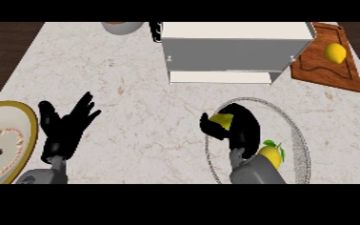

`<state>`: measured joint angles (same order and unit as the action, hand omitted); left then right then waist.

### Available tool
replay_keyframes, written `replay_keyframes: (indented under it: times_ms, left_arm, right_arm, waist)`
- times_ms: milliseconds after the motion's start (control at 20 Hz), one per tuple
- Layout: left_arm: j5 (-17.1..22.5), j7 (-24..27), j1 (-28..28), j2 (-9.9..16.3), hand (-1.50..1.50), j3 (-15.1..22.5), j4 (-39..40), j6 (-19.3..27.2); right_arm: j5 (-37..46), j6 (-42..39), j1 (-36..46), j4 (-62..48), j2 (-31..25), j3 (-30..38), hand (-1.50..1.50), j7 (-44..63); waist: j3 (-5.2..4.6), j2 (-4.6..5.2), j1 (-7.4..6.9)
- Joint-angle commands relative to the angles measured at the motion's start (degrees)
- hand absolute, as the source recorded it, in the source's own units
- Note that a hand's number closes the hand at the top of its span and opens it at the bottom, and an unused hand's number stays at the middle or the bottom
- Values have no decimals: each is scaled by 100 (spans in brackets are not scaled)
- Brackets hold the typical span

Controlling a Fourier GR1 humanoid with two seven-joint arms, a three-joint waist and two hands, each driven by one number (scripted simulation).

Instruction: Pick the pear from the placemat and place it in the tiered shelf

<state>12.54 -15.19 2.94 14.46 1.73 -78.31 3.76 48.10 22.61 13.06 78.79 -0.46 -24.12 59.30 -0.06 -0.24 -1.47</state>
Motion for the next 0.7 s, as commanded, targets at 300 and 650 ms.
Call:
replay_keyframes:
  times_ms: [300,650]
  left_arm:
    - [-46,-65,20,-3,0,-53,133,42]
    - [-25,-291,-33,39,0,-63,-151,5]
  right_arm:
    - [-1058,-1396,1361,800,46,-2275,150,-804]
    - [-211,-1944,2678,2401,46,-1975,150,725]
  waist:
    - [6,17,-6]
    - [3,-31,154]
